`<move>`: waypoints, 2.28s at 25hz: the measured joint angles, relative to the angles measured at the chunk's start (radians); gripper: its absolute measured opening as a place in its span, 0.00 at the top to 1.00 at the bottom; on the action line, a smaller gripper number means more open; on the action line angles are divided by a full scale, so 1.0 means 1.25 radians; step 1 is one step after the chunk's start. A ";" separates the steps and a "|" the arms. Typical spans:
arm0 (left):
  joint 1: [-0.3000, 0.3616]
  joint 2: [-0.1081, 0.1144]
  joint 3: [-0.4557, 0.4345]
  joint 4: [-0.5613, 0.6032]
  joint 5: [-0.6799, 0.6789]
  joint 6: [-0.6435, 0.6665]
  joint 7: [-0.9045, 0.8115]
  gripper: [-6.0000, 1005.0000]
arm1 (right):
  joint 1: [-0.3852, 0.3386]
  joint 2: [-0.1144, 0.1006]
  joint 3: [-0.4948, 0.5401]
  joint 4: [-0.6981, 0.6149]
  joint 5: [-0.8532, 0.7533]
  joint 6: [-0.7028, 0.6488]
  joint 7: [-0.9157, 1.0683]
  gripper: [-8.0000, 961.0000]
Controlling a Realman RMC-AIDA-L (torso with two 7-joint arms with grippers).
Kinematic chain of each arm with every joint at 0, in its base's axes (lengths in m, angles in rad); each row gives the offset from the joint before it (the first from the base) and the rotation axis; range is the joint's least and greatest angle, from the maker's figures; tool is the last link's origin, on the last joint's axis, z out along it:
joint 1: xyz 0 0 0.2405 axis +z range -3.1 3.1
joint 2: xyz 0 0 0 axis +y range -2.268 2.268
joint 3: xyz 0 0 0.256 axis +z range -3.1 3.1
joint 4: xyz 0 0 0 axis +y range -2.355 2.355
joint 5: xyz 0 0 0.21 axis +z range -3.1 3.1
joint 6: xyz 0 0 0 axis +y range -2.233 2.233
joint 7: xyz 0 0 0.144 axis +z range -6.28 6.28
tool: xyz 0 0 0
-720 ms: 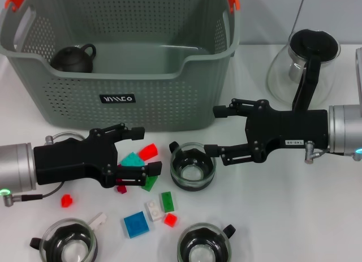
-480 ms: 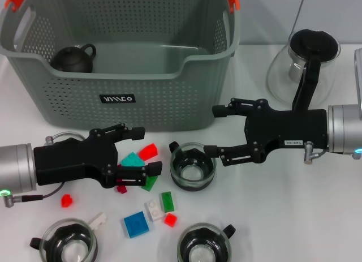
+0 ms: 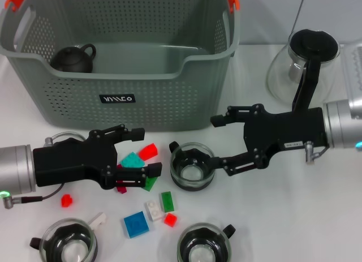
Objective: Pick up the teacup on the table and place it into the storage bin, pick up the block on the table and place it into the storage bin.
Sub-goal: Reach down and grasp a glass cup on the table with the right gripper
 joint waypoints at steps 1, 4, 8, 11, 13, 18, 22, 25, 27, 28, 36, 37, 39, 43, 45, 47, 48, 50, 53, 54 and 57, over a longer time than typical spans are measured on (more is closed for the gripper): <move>0.000 0.000 0.000 -0.001 0.000 0.000 0.000 0.05 | 0.002 0.000 -0.007 -0.026 -0.016 -0.001 0.025 0.04; -0.002 -0.001 -0.001 -0.015 0.000 -0.006 -0.001 0.05 | 0.007 0.006 -0.027 -0.112 -0.077 -0.009 0.096 0.04; -0.006 -0.002 -0.003 -0.029 -0.002 -0.013 0.000 0.05 | 0.030 0.011 -0.056 -0.190 -0.161 -0.015 0.178 0.04; -0.007 -0.007 -0.004 -0.031 -0.009 -0.022 -0.001 0.05 | 0.065 0.016 -0.074 -0.211 -0.229 -0.034 0.226 0.04; -0.005 -0.010 -0.004 -0.031 -0.012 -0.025 -0.001 0.05 | 0.091 0.020 -0.092 -0.217 -0.274 -0.047 0.247 0.04; -0.002 -0.012 -0.004 -0.039 -0.012 -0.025 -0.002 0.05 | 0.142 0.024 -0.153 -0.223 -0.329 -0.051 0.287 0.04; 0.000 -0.012 -0.004 -0.040 -0.012 -0.024 -0.003 0.05 | 0.165 0.028 -0.209 -0.226 -0.337 -0.051 0.292 0.04; 0.004 -0.012 -0.004 -0.040 -0.011 -0.022 -0.008 0.05 | 0.177 0.030 -0.258 -0.227 -0.339 -0.041 0.295 0.04; 0.007 -0.012 -0.004 -0.040 -0.011 -0.021 -0.015 0.05 | 0.183 0.030 -0.286 -0.231 -0.351 -0.030 0.301 0.04; 0.009 -0.012 -0.004 -0.040 -0.011 -0.020 -0.021 0.05 | 0.186 0.030 -0.300 -0.233 -0.359 -0.024 0.303 0.04; 0.010 -0.014 -0.005 -0.054 -0.020 -0.020 -0.037 0.05 | 0.201 0.034 -0.364 -0.234 -0.399 -0.007 0.297 0.04; 0.010 -0.014 -0.005 -0.058 -0.023 -0.021 -0.038 0.05 | 0.201 0.034 -0.377 -0.234 -0.399 -0.001 0.295 0.04; 0.010 -0.014 -0.005 -0.062 -0.028 -0.023 -0.038 0.05 | 0.201 0.035 -0.404 -0.234 -0.399 0.016 0.295 0.04; 0.010 -0.015 -0.017 -0.066 -0.031 -0.021 -0.038 0.05 | 0.202 0.038 -0.458 -0.234 -0.399 0.055 0.295 0.04; 0.010 -0.015 -0.021 -0.067 -0.031 -0.019 -0.038 0.05 | 0.202 0.040 -0.484 -0.234 -0.396 0.073 0.295 0.04; 0.011 -0.014 -0.026 -0.069 -0.032 -0.017 -0.038 0.05 | 0.204 0.041 -0.509 -0.234 -0.391 0.090 0.295 0.04; 0.011 -0.014 -0.026 -0.069 -0.032 -0.017 -0.038 0.05 | 0.204 0.041 -0.509 -0.234 -0.391 0.090 0.295 0.04; 0.011 -0.014 -0.026 -0.069 -0.032 -0.016 -0.038 0.05 | 0.206 0.041 -0.524 -0.234 -0.383 0.098 0.295 0.04; 0.012 -0.013 -0.026 -0.069 -0.032 -0.015 -0.038 0.05 | 0.208 0.041 -0.555 -0.234 -0.373 0.113 0.296 0.04; 0.012 -0.013 -0.026 -0.069 -0.032 -0.015 -0.038 0.05 | 0.209 0.041 -0.565 -0.234 -0.371 0.119 0.297 0.04; 0.013 -0.013 -0.026 -0.069 -0.032 -0.015 -0.038 0.05 | 0.211 0.041 -0.595 -0.227 -0.369 0.140 0.302 0.04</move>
